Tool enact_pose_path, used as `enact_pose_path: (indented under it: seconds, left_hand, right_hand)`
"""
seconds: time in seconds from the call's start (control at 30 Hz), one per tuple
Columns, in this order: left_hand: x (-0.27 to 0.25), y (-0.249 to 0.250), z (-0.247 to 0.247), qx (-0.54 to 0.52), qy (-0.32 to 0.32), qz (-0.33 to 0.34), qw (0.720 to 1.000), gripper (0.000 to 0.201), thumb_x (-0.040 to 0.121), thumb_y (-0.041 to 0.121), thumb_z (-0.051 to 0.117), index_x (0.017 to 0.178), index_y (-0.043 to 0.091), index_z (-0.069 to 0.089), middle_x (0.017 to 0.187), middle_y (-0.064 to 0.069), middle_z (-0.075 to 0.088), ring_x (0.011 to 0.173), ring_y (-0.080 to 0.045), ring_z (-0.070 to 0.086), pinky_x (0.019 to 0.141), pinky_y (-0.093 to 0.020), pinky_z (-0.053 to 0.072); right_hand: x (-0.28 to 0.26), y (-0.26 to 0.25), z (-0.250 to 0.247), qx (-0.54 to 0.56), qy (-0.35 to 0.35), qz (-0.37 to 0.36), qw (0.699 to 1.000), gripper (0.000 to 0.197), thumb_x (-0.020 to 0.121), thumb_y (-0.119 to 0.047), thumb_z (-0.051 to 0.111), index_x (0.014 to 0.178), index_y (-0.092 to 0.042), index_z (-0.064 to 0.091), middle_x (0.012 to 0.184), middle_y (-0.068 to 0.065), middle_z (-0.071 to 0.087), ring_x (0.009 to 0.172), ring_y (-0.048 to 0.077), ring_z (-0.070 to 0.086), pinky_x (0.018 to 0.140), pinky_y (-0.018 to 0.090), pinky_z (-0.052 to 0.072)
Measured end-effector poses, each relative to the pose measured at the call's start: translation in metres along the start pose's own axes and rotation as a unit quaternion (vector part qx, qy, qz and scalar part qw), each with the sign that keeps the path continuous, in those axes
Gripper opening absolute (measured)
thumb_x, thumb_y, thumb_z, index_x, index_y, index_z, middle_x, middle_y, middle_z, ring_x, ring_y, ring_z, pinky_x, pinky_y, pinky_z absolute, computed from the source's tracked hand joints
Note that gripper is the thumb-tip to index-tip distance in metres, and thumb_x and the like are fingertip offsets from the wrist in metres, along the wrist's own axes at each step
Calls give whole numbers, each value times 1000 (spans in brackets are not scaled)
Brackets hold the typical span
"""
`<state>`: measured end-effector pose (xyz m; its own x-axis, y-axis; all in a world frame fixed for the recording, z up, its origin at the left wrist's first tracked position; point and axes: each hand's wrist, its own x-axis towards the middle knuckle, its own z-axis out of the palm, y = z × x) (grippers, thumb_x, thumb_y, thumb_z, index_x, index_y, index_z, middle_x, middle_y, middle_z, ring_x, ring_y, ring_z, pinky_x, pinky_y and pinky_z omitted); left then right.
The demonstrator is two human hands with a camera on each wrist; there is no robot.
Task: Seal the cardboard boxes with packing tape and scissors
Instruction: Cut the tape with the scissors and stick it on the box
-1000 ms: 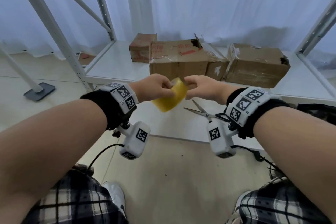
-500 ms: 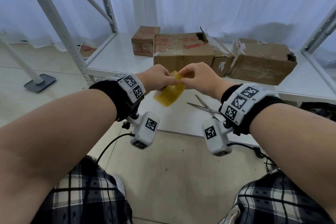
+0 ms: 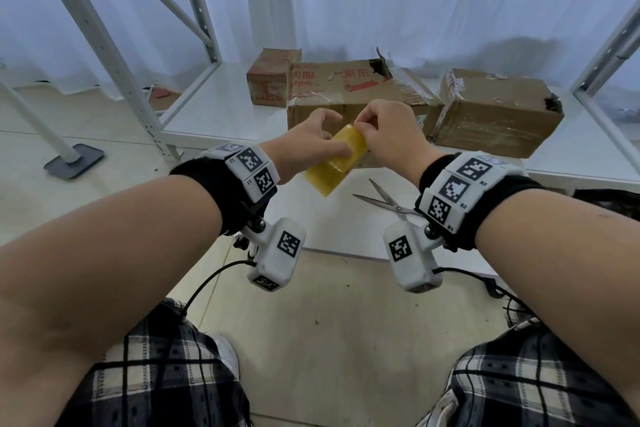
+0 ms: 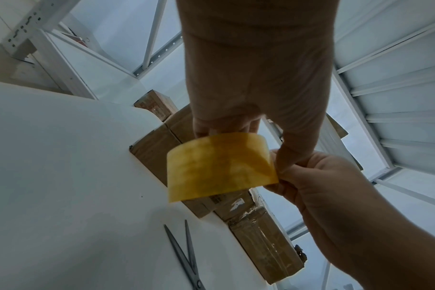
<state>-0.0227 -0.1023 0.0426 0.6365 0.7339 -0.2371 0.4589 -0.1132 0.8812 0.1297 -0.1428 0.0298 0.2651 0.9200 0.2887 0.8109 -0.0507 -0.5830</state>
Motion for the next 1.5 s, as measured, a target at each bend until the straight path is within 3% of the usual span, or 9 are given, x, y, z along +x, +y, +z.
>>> enact_pose_path:
  seconds: [0.13, 0.3, 0.47, 0.67, 0.8, 0.9, 1.23, 1.4, 1.5]
  left_hand:
    - [-3, 4, 2, -22, -15, 18, 999, 65, 88, 15, 67, 141, 23, 29, 116, -17, 60, 104, -31, 62, 83, -38, 53]
    - [-3, 4, 0, -25, -3, -1, 1000, 68, 89, 21, 66, 144, 19, 28, 117, -12, 59, 105, -28, 61, 91, -43, 51]
    - [-1, 3, 2, -9, 5, -4, 1000, 66, 89, 24, 67, 144, 17, 30, 108, -4, 57, 96, -18, 58, 79, -32, 49]
    - [3, 3, 3, 1, 19, 11, 1000, 61, 91, 24, 64, 142, 10, 35, 123, -10, 57, 103, -22, 59, 71, -26, 49]
    - [4, 3, -1, 20, 46, 32, 998, 48, 94, 26, 60, 136, 11, 44, 126, -9, 58, 108, -22, 58, 88, -30, 49]
    - [5, 2, -3, 51, 66, 52, 995, 40, 96, 27, 57, 131, 12, 50, 125, -8, 59, 109, -22, 57, 93, -33, 48]
    - [8, 5, -10, 108, 88, 55, 989, 35, 96, 31, 55, 127, 15, 57, 118, -3, 55, 104, -19, 52, 89, -32, 45]
    - [9, -7, -13, 256, 99, 28, 961, 44, 96, 34, 53, 132, 9, 53, 130, -9, 55, 115, -24, 52, 92, -29, 40]
    - [5, -9, -16, 201, 89, 38, 975, 41, 95, 35, 56, 130, 13, 54, 119, -4, 56, 105, -21, 53, 88, -30, 44]
  right_hand:
    - [1, -4, -2, -32, -1, -15, 999, 10, 92, -9, 54, 88, -13, 62, 94, 4, 59, 92, 20, 55, 84, 37, 47]
    - [0, -4, -4, -73, -25, -48, 996, 8, 94, -11, 54, 91, -12, 61, 96, 3, 56, 93, 18, 51, 84, 33, 44]
    - [-1, -5, -4, -81, -33, -59, 994, 8, 93, -11, 55, 87, -16, 57, 93, 0, 53, 88, 16, 49, 81, 30, 42]
    - [1, -6, -3, -91, -34, -51, 994, 10, 93, -9, 54, 85, -15, 55, 95, 1, 52, 88, 17, 49, 78, 29, 40]
    - [4, -4, -3, -69, -32, -33, 997, 11, 91, -3, 50, 85, -11, 55, 94, 5, 53, 87, 18, 48, 75, 27, 36]
    - [7, -3, -2, -44, -33, -13, 998, 12, 90, 0, 48, 87, -7, 57, 92, 5, 55, 86, 20, 50, 72, 25, 35]
    - [8, -7, 0, -32, -27, -11, 999, 11, 90, -2, 48, 86, -7, 57, 93, 8, 57, 86, 20, 51, 72, 28, 39]
    - [7, -21, -1, -20, -34, -76, 996, 11, 92, -4, 51, 84, -10, 55, 90, 6, 56, 84, 19, 50, 75, 27, 41]
    - [10, -16, -5, -13, -20, -58, 998, 8, 93, -6, 51, 87, -8, 56, 91, 7, 57, 87, 19, 50, 77, 27, 40]
